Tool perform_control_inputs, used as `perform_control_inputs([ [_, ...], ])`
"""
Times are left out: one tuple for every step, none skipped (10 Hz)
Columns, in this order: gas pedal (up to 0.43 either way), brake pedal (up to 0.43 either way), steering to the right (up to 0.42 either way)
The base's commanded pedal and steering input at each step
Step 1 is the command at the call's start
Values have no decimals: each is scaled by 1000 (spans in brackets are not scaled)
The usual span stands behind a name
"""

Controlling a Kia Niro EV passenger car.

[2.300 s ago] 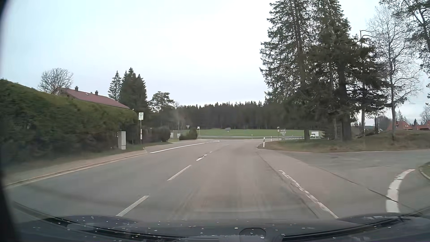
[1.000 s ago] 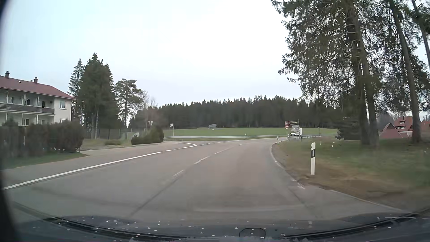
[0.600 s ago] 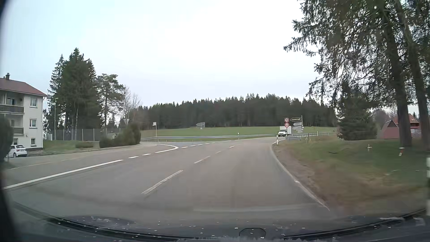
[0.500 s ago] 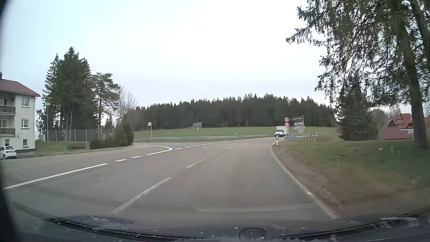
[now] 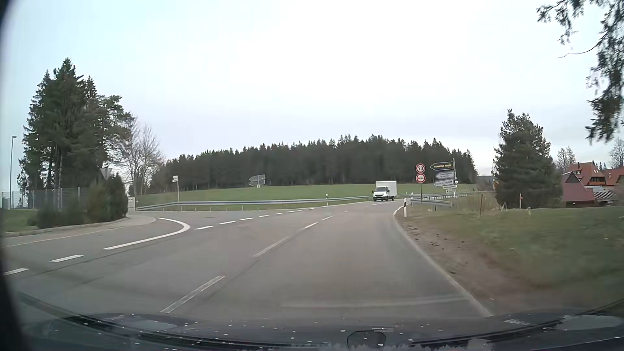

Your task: Follow the waypoints while adhering to traffic rules and regulations

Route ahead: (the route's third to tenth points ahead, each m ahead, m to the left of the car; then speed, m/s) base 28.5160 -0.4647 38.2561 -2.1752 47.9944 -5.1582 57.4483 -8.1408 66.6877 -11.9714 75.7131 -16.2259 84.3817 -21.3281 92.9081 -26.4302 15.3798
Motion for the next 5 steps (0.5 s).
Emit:
perform_control_inputs([
  [197,0,25],
  [209,0,25],
  [220,0,25],
  [228,0,26],
  [228,0,27],
])
